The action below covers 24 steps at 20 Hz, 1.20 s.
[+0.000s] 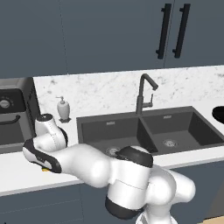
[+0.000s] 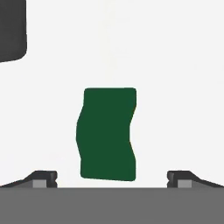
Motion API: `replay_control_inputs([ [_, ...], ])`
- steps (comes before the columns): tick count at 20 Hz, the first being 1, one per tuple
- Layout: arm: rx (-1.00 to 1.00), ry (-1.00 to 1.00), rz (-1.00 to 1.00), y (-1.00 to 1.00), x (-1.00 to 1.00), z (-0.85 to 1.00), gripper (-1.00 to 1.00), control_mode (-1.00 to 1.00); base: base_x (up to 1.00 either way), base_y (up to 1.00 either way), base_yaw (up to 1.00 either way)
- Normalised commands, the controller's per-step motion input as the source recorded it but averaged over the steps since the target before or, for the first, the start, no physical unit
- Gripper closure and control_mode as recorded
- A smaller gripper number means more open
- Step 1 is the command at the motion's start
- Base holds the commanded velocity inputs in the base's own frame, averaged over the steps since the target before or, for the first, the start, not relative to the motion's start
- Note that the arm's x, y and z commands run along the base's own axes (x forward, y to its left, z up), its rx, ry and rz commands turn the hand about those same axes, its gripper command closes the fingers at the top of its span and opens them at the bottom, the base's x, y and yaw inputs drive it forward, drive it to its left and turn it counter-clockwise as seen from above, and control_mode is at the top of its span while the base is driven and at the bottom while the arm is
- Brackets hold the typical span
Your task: Pick the pan and sponge and place them into the sink. Then turn on the water.
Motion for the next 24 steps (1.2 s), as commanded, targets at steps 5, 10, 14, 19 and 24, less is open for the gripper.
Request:
replay_control_inputs([
  [5,0.00,0.00,0.00,0.00,0.00,-0.30,-1.00,-1.00,0.00,0.00,0.00],
  [10,0.00,0.00,0.00,0.00,0.03,-0.35,-1.00,-1.00,0.00,0.00,0.00],
  [14,0.00,0.00,0.00,0.03,0.16,-0.23,-1.00,-1.00,0.00,0.00,0.00],
  [19,0.00,0.00,0.00,0.11,0.19,-0.12,-1.00,-1.00,0.00,0.00,0.00],
  [24,0.00,0.00,0.00,0.22,0.17,-0.18,-1.00,-1.00,0.00,0.00,0.00],
])
